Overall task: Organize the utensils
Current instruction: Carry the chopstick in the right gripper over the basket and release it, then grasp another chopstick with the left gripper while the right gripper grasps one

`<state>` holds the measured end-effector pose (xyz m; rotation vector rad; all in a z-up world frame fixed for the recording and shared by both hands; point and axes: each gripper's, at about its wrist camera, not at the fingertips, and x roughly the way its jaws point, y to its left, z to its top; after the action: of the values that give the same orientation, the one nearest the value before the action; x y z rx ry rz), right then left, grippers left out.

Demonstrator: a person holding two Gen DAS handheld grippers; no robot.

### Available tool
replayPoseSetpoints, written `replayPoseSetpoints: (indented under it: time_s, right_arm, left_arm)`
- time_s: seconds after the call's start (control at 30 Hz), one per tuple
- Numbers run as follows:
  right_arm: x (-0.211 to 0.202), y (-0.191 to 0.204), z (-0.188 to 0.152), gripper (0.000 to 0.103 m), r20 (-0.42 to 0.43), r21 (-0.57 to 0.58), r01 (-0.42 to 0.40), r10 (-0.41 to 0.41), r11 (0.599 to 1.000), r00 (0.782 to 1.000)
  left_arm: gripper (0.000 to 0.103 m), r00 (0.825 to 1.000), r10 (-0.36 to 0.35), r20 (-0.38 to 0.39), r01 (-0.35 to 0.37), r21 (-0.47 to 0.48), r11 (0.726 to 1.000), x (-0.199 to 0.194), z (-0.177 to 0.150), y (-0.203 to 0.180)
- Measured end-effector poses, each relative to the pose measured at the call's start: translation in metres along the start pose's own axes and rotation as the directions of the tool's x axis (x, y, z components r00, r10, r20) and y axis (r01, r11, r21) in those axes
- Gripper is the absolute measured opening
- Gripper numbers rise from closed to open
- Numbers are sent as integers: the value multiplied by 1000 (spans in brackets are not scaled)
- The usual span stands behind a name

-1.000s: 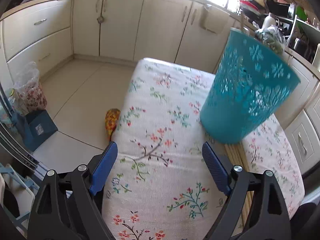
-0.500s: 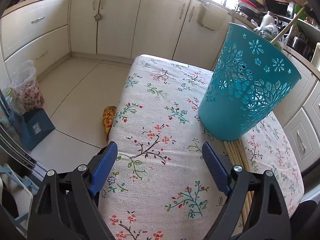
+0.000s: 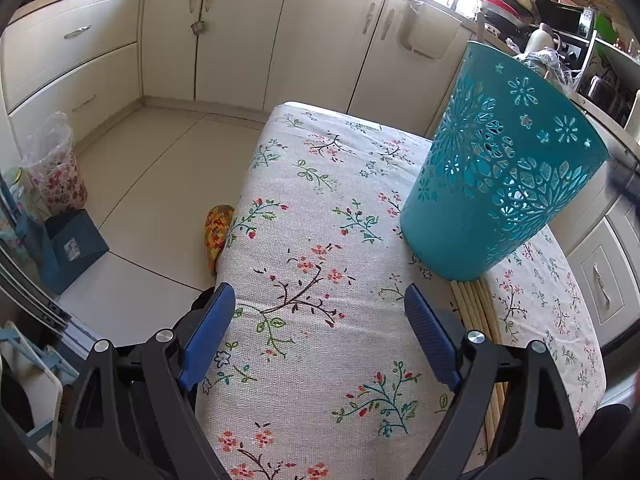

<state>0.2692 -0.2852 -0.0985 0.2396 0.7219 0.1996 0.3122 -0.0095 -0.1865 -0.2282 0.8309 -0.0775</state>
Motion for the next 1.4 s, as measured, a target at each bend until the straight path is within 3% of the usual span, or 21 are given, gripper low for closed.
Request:
replayPoseSetpoints:
  time_s: [0.1, 0.17, 0.67, 0.9, 1.07, 1.2, 1.4]
  right_arm:
    - [22, -9, -42, 22, -130, 3, 30, -29, 1000, 991]
    - [29, -15, -56, 22, -167, 30, 28, -22, 999, 986]
    - [68, 13, -58, 17, -207, -111, 70, -92, 991, 974]
    - [60, 8, -55, 6, -255, -190, 107, -154, 976, 955]
    - [45, -15, -60, 6, -262, -94, 98, -120, 991, 958]
    - [44, -23, -58, 6, -264, -30, 76, -81, 997, 961]
    - [45, -28, -56, 6, -267, 11, 47, -42, 999, 963]
  left_arm:
    - [83, 1000, 3, -4, -3, 5, 1000, 1, -1, -1]
    - [83, 1000, 3, -7, -3, 2, 1000, 1, 0, -1]
    - [83, 1000, 8, -20, -8, 0, 1000, 5, -1, -2]
    - [83, 999, -3, -36, 4, 35, 999, 7, -2, -9]
    - [83, 993, -57, -99, 69, 123, 990, 4, -7, -45]
    - [83, 993, -9, -121, 34, 207, 978, 11, -15, -75]
    - [82, 988, 56, -147, -24, 213, 977, 21, -19, -87]
